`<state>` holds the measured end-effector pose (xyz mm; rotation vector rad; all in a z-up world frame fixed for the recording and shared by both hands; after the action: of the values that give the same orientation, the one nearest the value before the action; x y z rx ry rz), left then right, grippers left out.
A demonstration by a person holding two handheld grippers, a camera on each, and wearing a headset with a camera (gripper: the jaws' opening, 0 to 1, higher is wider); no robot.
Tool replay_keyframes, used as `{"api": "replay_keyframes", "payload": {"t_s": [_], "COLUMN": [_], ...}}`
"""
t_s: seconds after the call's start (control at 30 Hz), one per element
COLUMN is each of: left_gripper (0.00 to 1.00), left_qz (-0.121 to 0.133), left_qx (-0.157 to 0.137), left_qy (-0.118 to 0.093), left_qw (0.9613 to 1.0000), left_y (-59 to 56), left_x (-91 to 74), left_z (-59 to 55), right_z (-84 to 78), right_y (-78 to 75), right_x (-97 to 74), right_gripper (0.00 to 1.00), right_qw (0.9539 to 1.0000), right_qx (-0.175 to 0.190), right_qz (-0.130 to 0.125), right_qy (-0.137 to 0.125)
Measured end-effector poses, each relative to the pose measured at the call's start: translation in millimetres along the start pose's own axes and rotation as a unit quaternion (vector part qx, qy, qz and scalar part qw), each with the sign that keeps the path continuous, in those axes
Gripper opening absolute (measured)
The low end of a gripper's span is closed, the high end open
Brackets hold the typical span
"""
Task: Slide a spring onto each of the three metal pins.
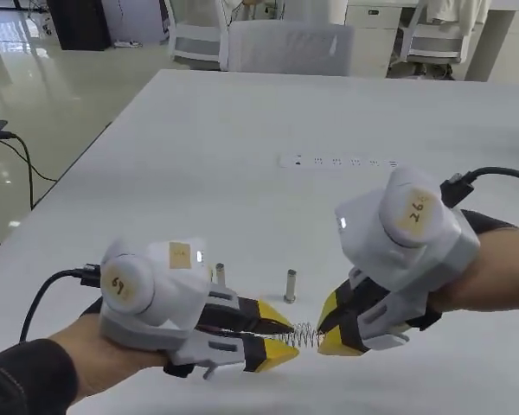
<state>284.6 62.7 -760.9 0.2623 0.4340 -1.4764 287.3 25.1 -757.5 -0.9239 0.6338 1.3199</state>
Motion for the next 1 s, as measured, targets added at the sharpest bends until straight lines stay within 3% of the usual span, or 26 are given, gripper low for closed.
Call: {"api": "replay_keyframes", "payload": {"t_s": [0.43,0.83,1.0], "left_gripper": [0.09,0.08,0.08], "left_qz": [0.006,0.006,0.008], "left_qx": [0.016,0.022,0.027], "left_qy": [0.011,0.007,0.009], "left_qw": [0.9998,0.9997,0.9996], "left_y": [0.6,-0.1,0.4], "left_x": [0.6,2.0,1.7], "left_z": [-2.8,-0.4,-0.2], "right_z": [15.6,35.7,35.6], "right_y": [-3.2,-3.4,-4.1], "right_x": [-14.7,-21.4,-20.2], "right_gripper": [0.13,0.13,0.13], "right_qw": [0.9995,0.9985,0.9985], "right_qx": [0.020,0.020,0.018], "right_qz": [-0.003,-0.009,-0.009], "right_qy": [-0.023,-0.050,-0.050]}}
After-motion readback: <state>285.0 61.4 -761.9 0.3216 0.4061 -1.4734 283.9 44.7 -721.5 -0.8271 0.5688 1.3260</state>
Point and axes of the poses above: the centre of the closed fingertips' face, and the gripper's own axes: x roughly forward along the fingers, y roughly to its left, z roughly out of its top, the point moved 2 cm from there along -x, roughly backward along the fingers, and after that the axes turned 13 degrees about -z, right-handed, at the moved point
